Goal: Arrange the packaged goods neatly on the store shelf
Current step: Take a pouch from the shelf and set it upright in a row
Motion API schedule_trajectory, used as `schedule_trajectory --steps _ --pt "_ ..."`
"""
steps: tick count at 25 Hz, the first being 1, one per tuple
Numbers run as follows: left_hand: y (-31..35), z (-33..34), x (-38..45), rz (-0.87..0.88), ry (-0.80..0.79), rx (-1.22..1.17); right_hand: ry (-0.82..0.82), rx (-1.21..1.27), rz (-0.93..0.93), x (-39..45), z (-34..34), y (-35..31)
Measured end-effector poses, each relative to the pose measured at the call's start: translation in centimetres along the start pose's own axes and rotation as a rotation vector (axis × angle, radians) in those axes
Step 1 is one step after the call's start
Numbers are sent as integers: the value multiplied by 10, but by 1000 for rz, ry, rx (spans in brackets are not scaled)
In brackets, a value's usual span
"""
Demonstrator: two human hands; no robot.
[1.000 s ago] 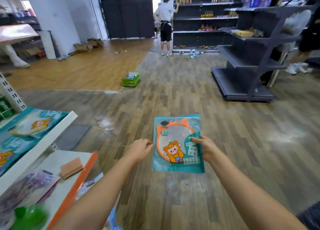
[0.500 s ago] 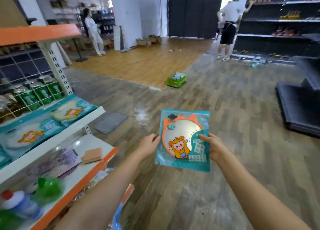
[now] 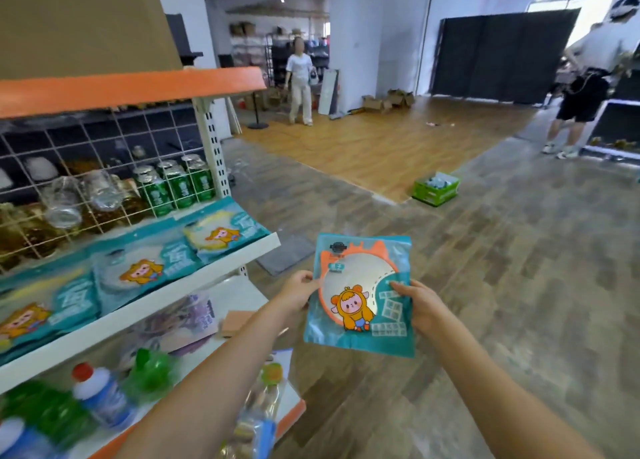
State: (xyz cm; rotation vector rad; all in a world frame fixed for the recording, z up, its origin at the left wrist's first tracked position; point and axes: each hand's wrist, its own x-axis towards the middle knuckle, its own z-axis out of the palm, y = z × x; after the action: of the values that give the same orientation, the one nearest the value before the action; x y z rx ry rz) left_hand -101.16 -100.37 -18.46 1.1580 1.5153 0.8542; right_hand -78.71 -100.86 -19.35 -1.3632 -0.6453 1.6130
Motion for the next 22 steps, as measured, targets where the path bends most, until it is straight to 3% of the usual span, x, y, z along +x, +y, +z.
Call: schedule_trajectory --steps 10,15,22 --pt "27 -92 67 18 51 -168 -214 -117 40 103 100 -53" --pt "20 -131 85 -31 178 -288 -295 -105 43 144 144 -59" --pt "26 -198 100 -105 486 -444 -364 -81 25 203 201 -87"
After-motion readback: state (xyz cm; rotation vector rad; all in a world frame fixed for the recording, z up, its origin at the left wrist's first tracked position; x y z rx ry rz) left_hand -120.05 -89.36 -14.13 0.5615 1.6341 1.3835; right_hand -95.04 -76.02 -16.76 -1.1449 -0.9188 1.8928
